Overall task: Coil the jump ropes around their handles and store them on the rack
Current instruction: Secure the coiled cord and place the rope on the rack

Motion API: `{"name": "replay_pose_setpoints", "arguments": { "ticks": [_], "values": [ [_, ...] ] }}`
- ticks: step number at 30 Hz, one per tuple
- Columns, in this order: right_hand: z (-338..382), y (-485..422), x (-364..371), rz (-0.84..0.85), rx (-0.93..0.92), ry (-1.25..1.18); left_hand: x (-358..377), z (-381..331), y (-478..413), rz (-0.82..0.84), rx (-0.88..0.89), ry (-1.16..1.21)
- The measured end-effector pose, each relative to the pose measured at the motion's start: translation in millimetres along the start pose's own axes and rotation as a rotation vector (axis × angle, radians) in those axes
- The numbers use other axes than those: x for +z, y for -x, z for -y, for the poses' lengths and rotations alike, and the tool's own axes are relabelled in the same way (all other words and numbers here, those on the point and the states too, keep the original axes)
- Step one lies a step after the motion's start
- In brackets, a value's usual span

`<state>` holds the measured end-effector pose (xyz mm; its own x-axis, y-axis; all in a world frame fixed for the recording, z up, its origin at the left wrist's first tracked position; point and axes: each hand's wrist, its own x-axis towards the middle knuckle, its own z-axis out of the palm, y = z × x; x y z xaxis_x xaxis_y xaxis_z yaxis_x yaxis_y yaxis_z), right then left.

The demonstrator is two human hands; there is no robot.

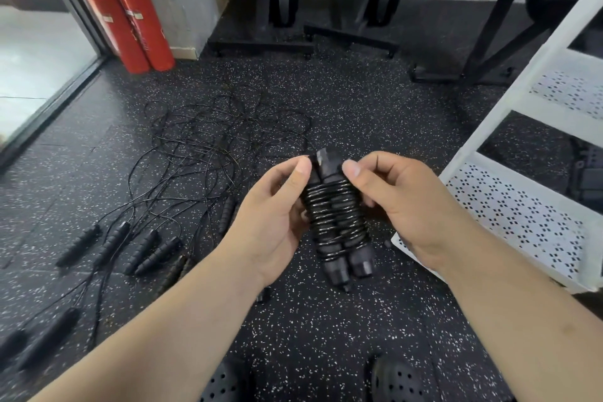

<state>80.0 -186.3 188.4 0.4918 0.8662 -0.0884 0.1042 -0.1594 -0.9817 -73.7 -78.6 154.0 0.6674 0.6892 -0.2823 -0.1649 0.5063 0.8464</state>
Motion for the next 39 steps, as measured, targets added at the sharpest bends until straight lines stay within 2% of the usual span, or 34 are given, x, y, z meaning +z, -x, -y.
{"name": "replay_pose_setpoints", "arguments": {
  "ticks": [3,6,9,12,14,18,22,26,33,36,39],
  "values": [
    [-1.1,4.1,11.8,0.022,-0.036,0.030,9.6,2.0,4.7,-0.075,0.004,-0.035],
    [-3.7,9.4,24.9,-0.007,-0.068,0.062,19.6,2.3,9.5,-0.137,-0.026,-0.166],
    [-5.9,13.7,33.7,-0.063,-0.100,0.114,24.1,4.3,12.3,-0.125,-0.062,-0.319],
    [-7.0,12.9,36.8,-0.071,-0.116,0.186,25.3,8.3,13.6,-0.145,-0.123,-0.289],
    [0.0,11.6,31.7,0.002,-0.110,0.177,23.2,10.8,13.2,-0.145,-0.154,-0.237],
    [21.1,10.9,10.4,0.240,-0.021,0.083,21.1,8.1,13.3,-0.038,-0.196,-0.103],
    [30.8,15.0,-9.7,0.335,0.077,0.026,22.9,7.7,16.1,0.062,-0.179,-0.043],
    [31.6,15.9,-23.7,0.186,0.076,-0.037,19.9,3.7,12.2,0.105,-0.167,0.100],
    [17.8,17.0,4.2,-0.138,0.114,-0.318,12.2,2.5,6.5,0.160,-0.159,-0.008],
    [19.7,18.3,9.2,-0.166,0.128,-0.463,12.9,0.3,3.3,0.102,-0.123,-0.011],
    [20.8,22.5,13.5,-0.102,0.058,-0.450,15.2,2.2,1.9,-0.015,-0.078,-0.010]
  ]
}}
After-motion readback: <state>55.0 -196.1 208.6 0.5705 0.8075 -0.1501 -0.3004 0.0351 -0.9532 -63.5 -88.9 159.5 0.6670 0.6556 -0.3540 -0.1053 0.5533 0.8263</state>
